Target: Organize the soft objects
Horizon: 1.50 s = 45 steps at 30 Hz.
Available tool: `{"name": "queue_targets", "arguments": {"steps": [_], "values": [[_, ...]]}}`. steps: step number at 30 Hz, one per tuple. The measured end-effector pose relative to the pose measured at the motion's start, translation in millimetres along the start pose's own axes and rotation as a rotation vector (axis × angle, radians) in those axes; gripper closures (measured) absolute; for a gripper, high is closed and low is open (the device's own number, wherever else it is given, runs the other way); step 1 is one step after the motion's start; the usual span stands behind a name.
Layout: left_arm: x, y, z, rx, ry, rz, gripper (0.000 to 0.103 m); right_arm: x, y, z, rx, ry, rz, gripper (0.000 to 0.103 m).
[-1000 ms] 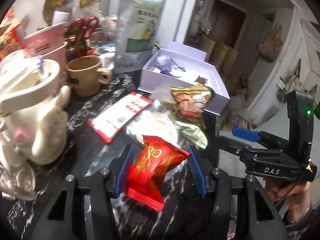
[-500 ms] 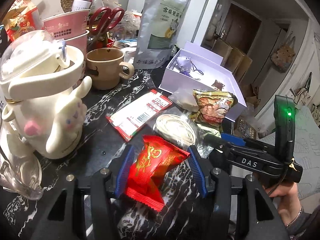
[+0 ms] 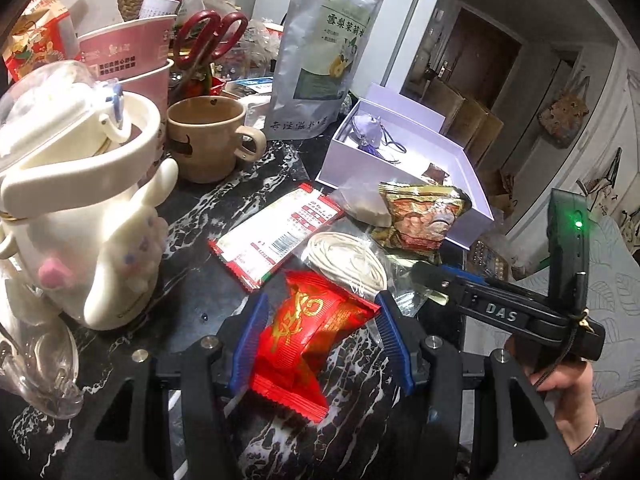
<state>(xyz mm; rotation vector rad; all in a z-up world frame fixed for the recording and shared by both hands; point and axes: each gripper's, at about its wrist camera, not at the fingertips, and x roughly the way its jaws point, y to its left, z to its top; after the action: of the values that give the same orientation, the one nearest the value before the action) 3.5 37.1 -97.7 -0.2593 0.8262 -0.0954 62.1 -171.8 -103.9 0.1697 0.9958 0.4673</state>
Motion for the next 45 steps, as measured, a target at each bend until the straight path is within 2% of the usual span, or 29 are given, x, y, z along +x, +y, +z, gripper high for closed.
{"name": "queue_targets", "arguments": {"steps": [1,5,7,10,13,21,22,29,35,45], "values": [[1,0,0,0.000,0.001,-0.001,0.048,2,1,0,0.000,0.004,0.003,0.057],[2,1,0,-0.002,0.003,0.006,0.048,10,9,1,-0.042,0.007,-0.035,0.059],[1,2,0,-0.004,0.003,0.011,0.049,12,12,1,-0.057,0.007,-0.047,0.068],[0,2,-1,-0.004,0.003,0.014,0.048,13,15,0,-0.084,0.004,-0.063,0.076],[-2,1,-1,-0.003,-0.002,0.011,0.048,11,13,-2,-0.079,0.010,-0.047,0.079],[-13,-7,-2,0.018,-0.029,-0.004,0.048,-11,12,-14,-0.074,0.010,-0.010,0.080],[-14,-8,-3,0.021,-0.032,-0.006,0.048,-14,12,-16,-0.075,0.007,-0.010,0.082],[-24,-19,-10,0.037,-0.050,-0.022,0.048,-35,15,-32,-0.090,-0.015,0.003,0.084],[-35,-29,-16,0.051,-0.069,-0.030,0.049,-52,17,-44,-0.079,-0.034,0.040,0.084],[-44,-50,-23,0.102,-0.085,-0.066,0.048,-90,23,-62,-0.088,-0.066,0.053,0.084]]}}
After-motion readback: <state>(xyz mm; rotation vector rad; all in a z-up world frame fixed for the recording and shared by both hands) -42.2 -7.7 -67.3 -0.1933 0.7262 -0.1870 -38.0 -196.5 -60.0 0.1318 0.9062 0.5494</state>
